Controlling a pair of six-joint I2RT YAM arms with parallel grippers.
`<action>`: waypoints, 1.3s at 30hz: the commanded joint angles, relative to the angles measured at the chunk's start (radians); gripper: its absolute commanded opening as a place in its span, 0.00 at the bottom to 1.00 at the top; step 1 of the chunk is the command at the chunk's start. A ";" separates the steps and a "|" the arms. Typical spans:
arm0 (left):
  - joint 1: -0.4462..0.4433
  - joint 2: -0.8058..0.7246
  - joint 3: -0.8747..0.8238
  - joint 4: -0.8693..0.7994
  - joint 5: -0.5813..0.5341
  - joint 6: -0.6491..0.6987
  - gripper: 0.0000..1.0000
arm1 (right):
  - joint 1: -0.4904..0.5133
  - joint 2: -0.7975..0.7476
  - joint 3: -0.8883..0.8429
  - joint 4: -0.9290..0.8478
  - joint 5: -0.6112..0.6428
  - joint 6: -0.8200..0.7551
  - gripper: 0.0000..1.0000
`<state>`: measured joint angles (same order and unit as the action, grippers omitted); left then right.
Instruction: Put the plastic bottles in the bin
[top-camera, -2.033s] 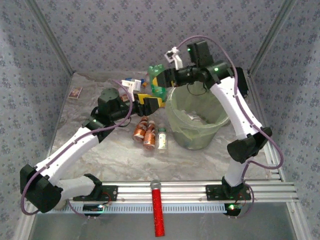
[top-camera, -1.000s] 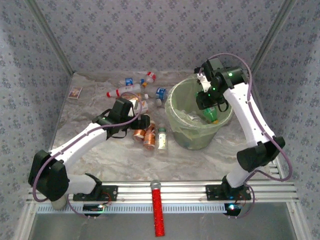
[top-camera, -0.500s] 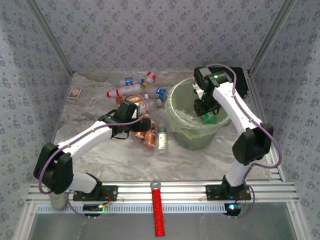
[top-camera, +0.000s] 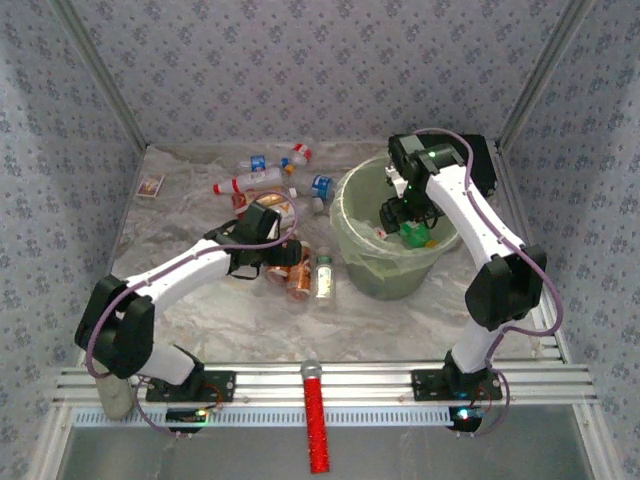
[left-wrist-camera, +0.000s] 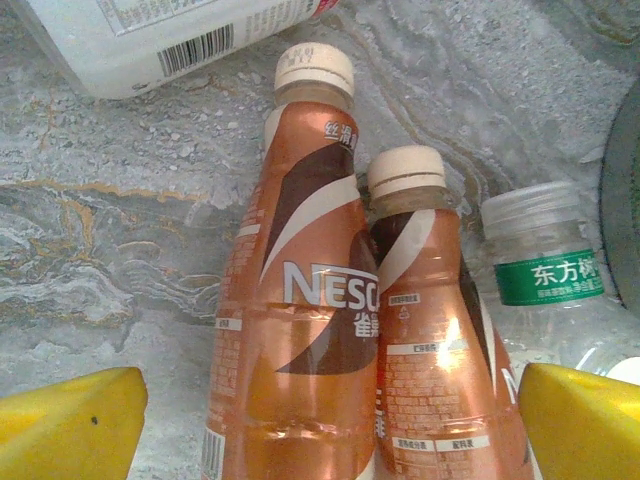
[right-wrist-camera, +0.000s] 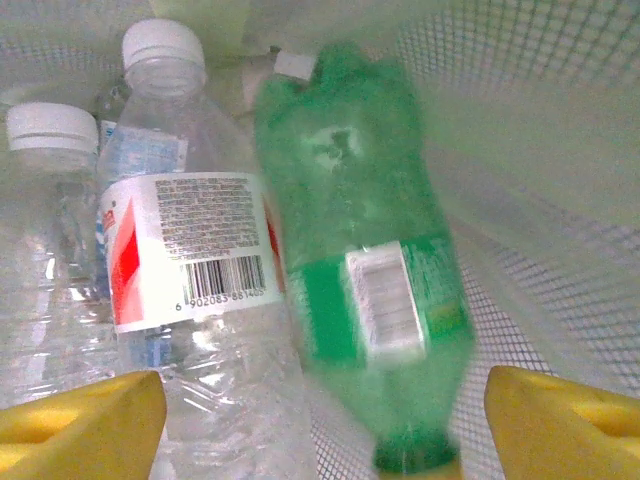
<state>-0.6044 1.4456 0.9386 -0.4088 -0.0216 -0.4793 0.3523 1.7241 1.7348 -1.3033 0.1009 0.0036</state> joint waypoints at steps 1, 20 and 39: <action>-0.007 0.017 0.012 -0.013 -0.024 0.010 0.96 | 0.014 -0.076 0.086 -0.042 -0.032 0.011 0.86; -0.005 0.068 0.018 -0.036 -0.021 0.044 0.97 | -0.003 -0.317 0.135 0.093 -0.239 0.101 0.89; 0.014 0.179 -0.008 0.018 -0.007 0.016 0.66 | -0.021 -0.350 0.071 0.126 -0.259 0.110 0.87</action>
<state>-0.5957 1.6070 0.9325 -0.3988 -0.0402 -0.4644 0.3378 1.3975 1.8130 -1.1942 -0.1368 0.0944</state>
